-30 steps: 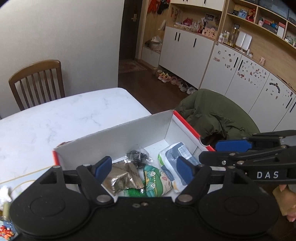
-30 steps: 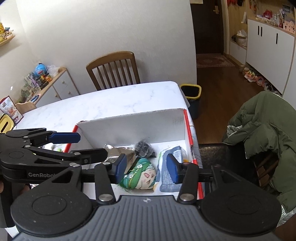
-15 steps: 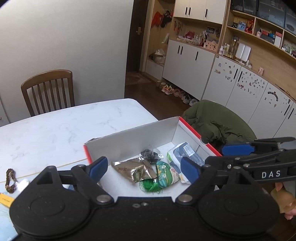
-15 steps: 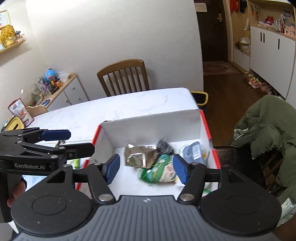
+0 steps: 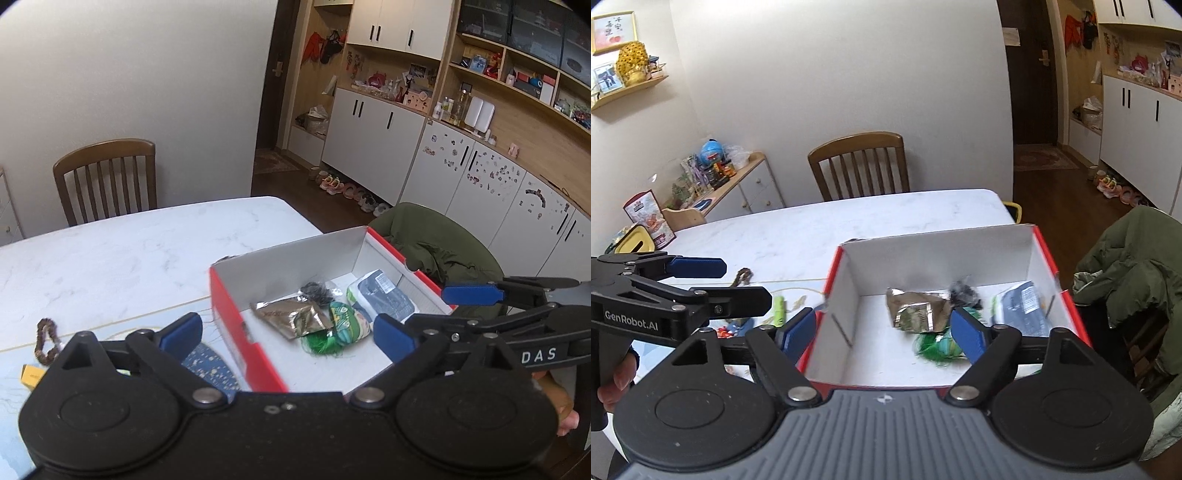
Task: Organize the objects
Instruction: 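Withdraw both tools from the box toward the remaining table items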
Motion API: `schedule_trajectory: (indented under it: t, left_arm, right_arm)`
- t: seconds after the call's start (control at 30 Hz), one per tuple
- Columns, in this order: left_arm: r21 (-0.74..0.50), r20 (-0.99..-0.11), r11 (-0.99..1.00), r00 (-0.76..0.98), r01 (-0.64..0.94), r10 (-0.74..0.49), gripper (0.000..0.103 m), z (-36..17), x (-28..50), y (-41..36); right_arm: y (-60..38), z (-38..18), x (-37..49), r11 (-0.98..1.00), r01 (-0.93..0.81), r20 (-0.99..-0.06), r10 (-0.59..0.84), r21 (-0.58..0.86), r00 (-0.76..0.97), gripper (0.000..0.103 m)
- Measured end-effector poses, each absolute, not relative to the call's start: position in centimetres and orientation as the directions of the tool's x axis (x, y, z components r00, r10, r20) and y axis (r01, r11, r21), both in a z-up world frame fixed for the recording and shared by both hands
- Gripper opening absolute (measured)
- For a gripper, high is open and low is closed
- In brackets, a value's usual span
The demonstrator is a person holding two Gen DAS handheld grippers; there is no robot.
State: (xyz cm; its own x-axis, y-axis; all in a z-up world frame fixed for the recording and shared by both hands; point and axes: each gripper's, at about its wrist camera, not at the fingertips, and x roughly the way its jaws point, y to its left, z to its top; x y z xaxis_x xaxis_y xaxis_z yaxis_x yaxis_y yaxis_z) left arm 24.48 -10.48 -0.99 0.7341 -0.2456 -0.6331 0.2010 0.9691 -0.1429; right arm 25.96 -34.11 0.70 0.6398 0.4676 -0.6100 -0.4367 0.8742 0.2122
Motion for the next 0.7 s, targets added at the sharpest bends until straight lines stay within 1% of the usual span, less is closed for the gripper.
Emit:
schedule_trajectory:
  t: [0.17,0.27,0.43,0.7]
  left_arm:
    - [-0.167,-0.637,0.97,0.731,0.179,-0.245,0.102,-1.3,23.4,-8.0]
    - [-0.156,-0.638,0.974,0.736,0.166,-0.228,0.102,-1.4,22.9,-6.7]
    - [-0.155,-0.638,0.978,0.742,0.139,-0.207,0.103,-1.7,22.1,-4.3]
    - [-0.155,-0.627,0.985,0.763,0.071,-0.154,0.103,-2.5,21.4,0.2]
  right_arm:
    - [-32.1,0.5,24.5,0.859,-0.453,-0.607,0.496,0.238,0.621,0.085]
    - [-30.7,0.4,23.9,0.851,-0.462,-0.612,0.509,0.251,0.605,0.088]
    - [-28.4,0.0,23.3,0.843,-0.464,-0.627,0.522,0.273,0.579,0.088]
    - [-24.5,-0.8,22.4,0.84,-0.474,-0.628,0.523,0.264,0.576,0.088]
